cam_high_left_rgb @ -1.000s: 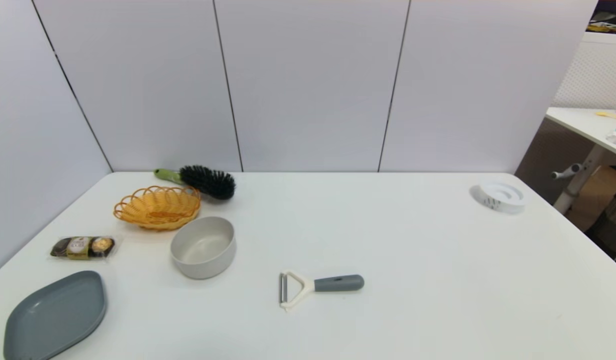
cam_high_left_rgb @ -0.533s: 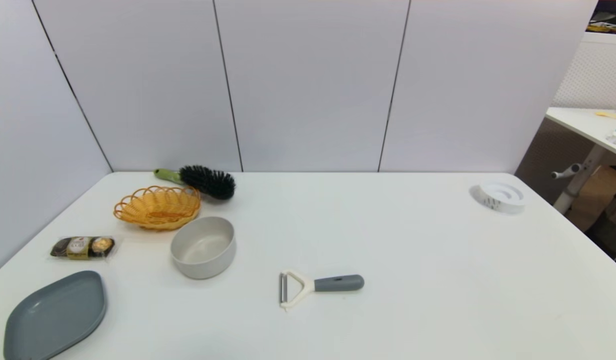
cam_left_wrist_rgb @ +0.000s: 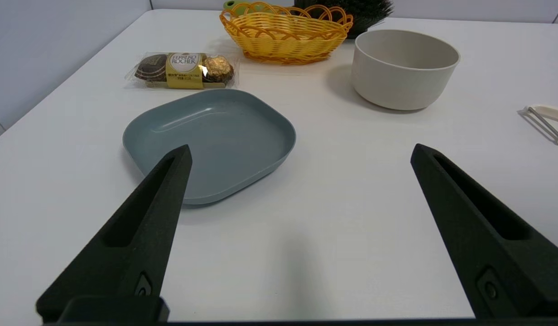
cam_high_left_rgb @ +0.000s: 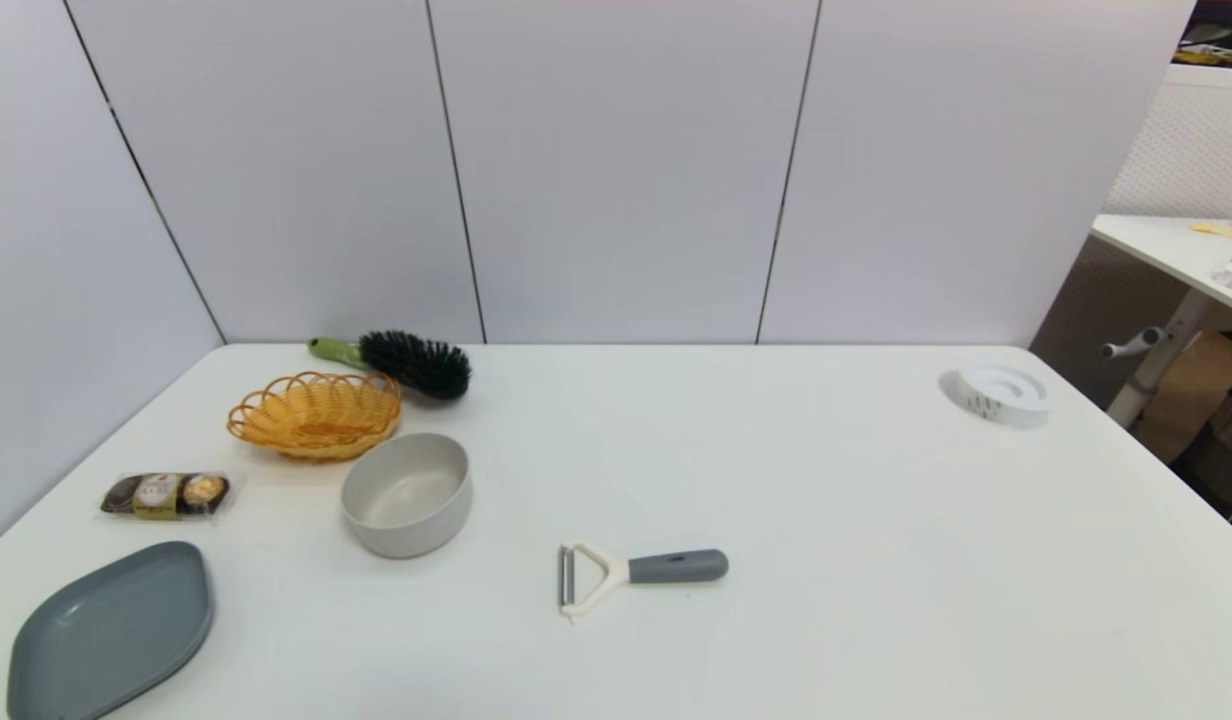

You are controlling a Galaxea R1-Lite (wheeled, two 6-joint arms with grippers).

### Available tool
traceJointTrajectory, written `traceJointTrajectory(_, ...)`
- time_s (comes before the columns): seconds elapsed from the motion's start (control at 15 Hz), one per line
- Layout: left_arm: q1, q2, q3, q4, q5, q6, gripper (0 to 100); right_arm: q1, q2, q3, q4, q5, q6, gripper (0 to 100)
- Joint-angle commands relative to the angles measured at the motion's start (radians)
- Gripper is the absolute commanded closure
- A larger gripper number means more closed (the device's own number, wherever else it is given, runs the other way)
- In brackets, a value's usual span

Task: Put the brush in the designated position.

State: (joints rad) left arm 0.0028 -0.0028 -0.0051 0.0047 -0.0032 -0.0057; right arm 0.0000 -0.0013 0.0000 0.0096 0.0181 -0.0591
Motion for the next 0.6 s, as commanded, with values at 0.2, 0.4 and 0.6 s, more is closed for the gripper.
traceJointTrajectory(0.2, 0.0, 0.003, 0.001, 0.0, 0.0, 0.0, 0, 0.0, 0.001, 0.002, 0.0, 0.0, -0.001, 0)
traceJointTrajectory(0.4, 0.0, 0.003, 0.001, 0.0, 0.0, 0.0, 0, 0.0, 0.001, 0.002, 0.001, 0.0, -0.001, 0)
traceJointTrajectory(0.6, 0.0, 0.003, 0.001, 0.0, 0.0, 0.0, 0, 0.0, 0.001, 0.002, 0.0, 0.0, -0.001, 0)
